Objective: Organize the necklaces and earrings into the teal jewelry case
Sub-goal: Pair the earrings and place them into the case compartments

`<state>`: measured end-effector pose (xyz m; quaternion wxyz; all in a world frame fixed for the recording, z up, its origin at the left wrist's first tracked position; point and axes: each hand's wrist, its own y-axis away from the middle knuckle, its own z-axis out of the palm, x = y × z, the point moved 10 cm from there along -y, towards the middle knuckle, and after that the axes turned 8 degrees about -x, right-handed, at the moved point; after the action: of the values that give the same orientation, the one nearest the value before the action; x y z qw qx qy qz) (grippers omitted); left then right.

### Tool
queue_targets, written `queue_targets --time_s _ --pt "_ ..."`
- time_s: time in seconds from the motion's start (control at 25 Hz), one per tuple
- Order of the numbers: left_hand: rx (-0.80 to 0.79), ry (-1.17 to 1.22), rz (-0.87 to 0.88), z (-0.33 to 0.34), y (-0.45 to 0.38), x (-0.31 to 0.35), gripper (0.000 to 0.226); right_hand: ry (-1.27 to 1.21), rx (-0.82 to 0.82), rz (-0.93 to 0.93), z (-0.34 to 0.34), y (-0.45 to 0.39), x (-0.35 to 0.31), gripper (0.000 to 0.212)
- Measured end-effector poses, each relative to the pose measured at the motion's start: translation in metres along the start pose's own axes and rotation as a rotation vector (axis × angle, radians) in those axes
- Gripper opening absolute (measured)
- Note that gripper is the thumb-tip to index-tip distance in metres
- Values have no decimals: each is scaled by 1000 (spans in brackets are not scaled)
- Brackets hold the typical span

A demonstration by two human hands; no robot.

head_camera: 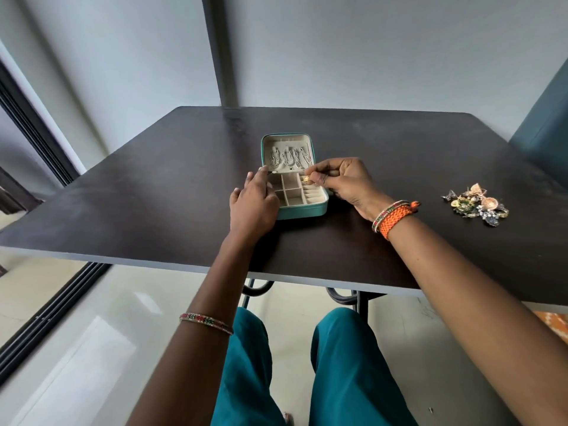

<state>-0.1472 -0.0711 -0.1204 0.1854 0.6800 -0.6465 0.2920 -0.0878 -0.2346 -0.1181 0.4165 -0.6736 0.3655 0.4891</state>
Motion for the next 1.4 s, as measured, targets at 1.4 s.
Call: queue_targets --time_s 1.4 --pt "211 -135 232 -11 21 35 45 -80 202 291 -18 16 8 16"
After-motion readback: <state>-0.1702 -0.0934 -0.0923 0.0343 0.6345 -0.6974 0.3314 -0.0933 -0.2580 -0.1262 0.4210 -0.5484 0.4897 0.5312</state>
